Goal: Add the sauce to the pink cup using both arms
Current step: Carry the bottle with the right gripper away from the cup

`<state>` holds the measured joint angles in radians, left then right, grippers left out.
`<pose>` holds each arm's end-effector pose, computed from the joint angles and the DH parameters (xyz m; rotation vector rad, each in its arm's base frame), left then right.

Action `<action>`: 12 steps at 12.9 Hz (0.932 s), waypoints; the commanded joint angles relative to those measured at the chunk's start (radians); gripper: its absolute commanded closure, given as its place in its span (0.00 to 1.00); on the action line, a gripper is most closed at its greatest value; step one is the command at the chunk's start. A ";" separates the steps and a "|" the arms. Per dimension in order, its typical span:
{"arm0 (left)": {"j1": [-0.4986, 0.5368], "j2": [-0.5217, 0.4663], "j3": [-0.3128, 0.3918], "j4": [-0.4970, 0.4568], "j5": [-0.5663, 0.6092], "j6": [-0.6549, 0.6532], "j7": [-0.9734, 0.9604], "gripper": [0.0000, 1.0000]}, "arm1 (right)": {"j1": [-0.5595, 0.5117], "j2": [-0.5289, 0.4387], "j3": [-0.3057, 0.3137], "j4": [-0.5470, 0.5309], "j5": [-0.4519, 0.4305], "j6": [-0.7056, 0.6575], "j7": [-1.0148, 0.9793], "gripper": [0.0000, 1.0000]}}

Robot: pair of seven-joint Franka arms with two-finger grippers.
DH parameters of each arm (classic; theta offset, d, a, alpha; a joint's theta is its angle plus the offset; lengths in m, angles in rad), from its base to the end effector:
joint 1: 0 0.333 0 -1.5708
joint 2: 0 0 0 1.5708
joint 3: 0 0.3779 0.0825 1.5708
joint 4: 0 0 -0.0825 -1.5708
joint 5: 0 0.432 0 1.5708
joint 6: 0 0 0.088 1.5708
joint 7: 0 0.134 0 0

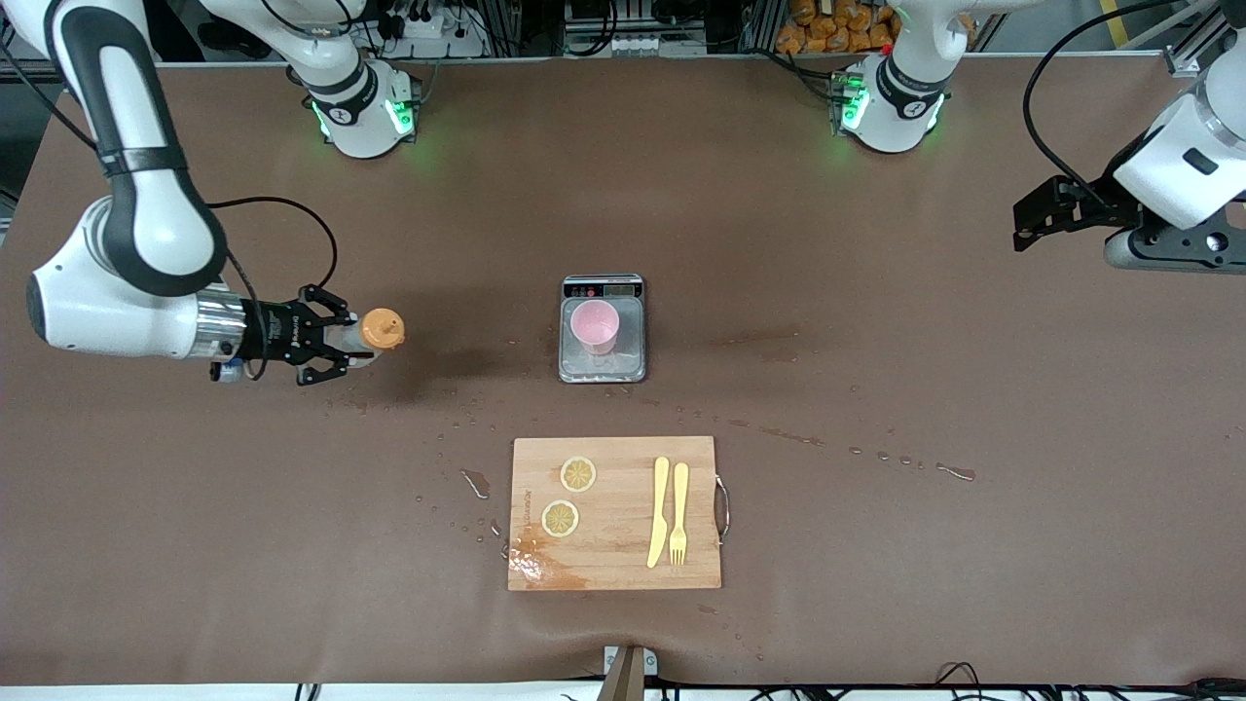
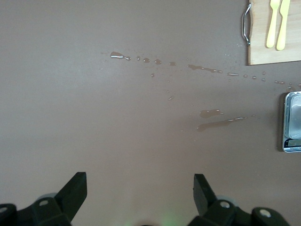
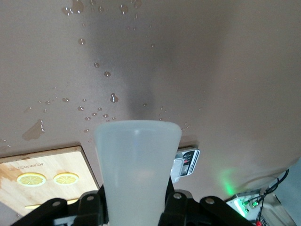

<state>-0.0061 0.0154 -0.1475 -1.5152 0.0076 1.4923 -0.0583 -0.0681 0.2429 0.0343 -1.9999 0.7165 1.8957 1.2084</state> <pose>0.5926 -0.0899 0.6722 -3.1282 0.1485 0.0585 0.6146 0.0435 0.3393 -1.8518 1.9100 0.8747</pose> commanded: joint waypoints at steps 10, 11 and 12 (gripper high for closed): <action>0.003 0.006 -0.004 0.020 0.006 -0.004 0.002 0.00 | -0.367 0.200 0.016 -0.013 0.166 -0.217 -0.581 1.00; 0.003 0.006 -0.004 0.020 0.006 -0.004 0.000 0.00 | -0.389 0.222 0.016 -0.007 0.166 -0.219 -0.604 1.00; 0.002 0.008 -0.004 0.021 0.006 -0.004 0.000 0.00 | -0.407 0.248 0.015 0.001 0.166 -0.221 -0.641 1.00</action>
<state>-0.0059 0.0154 -0.1476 -1.5150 0.0076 1.4923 -0.0583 -0.4202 0.4505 0.0308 -2.0294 0.8563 1.7058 0.6217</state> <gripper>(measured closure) 0.000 0.581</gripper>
